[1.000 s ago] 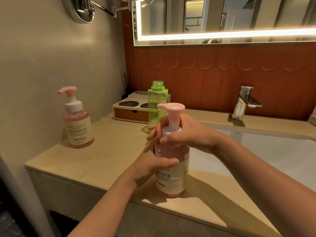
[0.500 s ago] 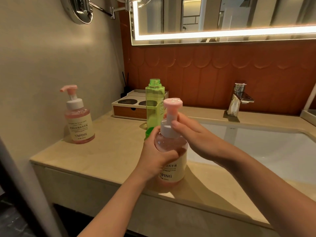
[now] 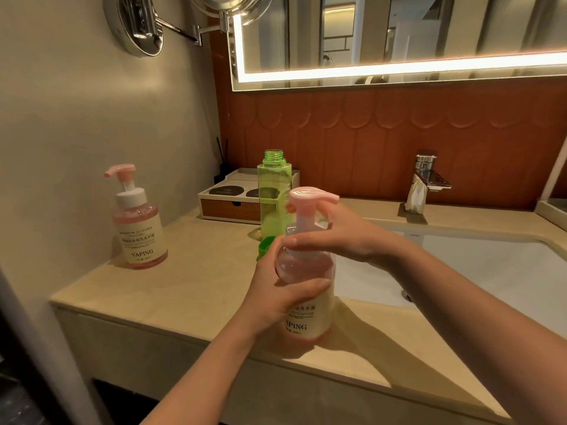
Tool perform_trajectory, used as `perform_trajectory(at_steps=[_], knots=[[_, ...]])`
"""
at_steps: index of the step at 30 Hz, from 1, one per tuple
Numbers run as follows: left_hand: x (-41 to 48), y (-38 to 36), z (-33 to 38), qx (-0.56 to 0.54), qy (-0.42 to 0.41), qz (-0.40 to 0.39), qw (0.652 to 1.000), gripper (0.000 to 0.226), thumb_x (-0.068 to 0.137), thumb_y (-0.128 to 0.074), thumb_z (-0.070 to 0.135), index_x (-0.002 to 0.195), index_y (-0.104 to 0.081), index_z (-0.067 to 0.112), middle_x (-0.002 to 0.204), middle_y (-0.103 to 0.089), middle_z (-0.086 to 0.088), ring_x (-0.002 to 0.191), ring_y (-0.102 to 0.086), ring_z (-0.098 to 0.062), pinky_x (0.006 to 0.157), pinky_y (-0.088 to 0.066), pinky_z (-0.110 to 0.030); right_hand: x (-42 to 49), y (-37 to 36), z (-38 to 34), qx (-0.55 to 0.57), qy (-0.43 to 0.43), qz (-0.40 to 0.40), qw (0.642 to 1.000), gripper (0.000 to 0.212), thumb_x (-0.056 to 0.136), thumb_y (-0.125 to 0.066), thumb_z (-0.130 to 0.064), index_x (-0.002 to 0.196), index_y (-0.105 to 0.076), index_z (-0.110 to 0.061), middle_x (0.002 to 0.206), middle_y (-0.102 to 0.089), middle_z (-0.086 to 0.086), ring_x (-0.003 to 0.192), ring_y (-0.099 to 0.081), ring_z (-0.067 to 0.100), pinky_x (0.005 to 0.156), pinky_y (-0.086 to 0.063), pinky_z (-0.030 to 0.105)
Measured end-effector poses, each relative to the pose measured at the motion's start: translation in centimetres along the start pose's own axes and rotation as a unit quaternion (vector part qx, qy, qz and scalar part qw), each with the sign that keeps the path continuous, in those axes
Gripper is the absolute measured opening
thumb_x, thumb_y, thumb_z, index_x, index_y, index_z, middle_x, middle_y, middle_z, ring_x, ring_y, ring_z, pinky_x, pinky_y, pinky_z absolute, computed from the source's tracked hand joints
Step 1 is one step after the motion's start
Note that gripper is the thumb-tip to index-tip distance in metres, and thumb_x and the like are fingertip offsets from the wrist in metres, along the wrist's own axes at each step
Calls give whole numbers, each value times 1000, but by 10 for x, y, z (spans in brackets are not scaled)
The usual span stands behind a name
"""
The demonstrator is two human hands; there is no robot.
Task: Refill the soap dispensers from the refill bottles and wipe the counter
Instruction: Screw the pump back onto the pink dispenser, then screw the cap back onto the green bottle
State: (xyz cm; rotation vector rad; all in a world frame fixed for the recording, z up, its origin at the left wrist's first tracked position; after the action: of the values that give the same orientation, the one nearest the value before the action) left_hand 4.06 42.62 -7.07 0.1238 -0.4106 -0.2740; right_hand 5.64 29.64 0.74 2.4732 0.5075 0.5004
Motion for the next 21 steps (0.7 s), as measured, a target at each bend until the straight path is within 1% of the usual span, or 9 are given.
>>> perform_trajectory(at_steps=[2,4,6,8,9,11,14,18,21], knots=[[1,3,-1,-15,4,-25,1000,74,51,-74,42,119,-47,32,108,-67,13,101,-62,-4,79,-51,-17,5,0,3,13,17,-45,999,72,65,-70,-42,130,-41,-37,131,-45,-11,118,-46,9,85,-45,17],[1,6,0,-22,13,-52,998,72,51,-73,41,118,-47,34,107,-66,21,102,-61,0,78,-50,-13,7,-4,3,38,43,-82,995,58,67,-69,-36,121,-48,-44,134,-45,-13,122,-45,6,92,-45,20],[3,9,1,-20,21,-82,996,68,52,-72,42,115,-48,37,108,-65,23,104,-60,1,79,-49,-11,7,-8,5,75,61,-92,991,45,69,-69,-31,112,-57,-37,131,-50,-15,121,-47,-1,93,-44,16],[4,11,2,-22,28,-101,994,65,53,-71,41,115,-49,36,106,-66,23,103,-60,3,76,-48,-10,6,-12,9,113,68,-70,989,30,71,-67,-23,101,-64,-23,122,-59,-12,114,-51,-9,85,-43,5],[5,11,2,-30,24,-100,994,65,53,-71,38,115,-51,33,105,-67,21,102,-61,1,76,-48,-10,5,-14,11,128,67,-52,988,24,71,-66,-20,95,-65,-17,116,-64,-9,110,-54,-9,81,-43,2],[6,9,0,-48,11,-85,995,64,52,-72,32,113,-54,25,103,-70,12,100,-64,-6,77,-49,-12,3,-17,12,145,61,-12,987,18,72,-68,-16,90,-64,-12,105,-69,-4,106,-59,-1,75,-48,6],[4,4,-3,-54,-10,-47,997,58,51,-71,30,106,-57,18,95,-72,9,94,-66,-7,75,-49,-13,-1,-20,10,139,53,36,988,12,79,-69,-7,83,-63,-16,96,-70,-1,100,-63,7,71,-51,11],[1,-3,-5,-26,-12,15,999,52,48,-70,29,98,-57,26,88,-71,12,90,-65,-4,77,-49,-14,-6,-24,6,126,45,82,988,14,76,-72,-12,77,-61,-21,82,-65,-1,84,-63,9,72,-52,21],[-1,-7,-4,-4,2,51,999,55,63,-74,2,103,-49,31,97,-64,10,93,-61,3,81,-47,-17,-8,-27,4,111,31,121,986,17,76,-71,-11,75,-59,-24,77,-60,-4,78,-59,8,69,-48,21]])
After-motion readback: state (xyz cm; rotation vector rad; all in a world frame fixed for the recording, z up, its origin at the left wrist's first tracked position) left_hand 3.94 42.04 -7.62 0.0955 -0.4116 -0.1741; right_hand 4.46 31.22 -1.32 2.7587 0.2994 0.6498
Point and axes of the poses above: each hand's wrist, its own x-axis towards the middle knuckle, its own y-axis out of the back of the hand, z = x × y, the point moved 1 cm from there along x, towards the middle knuckle
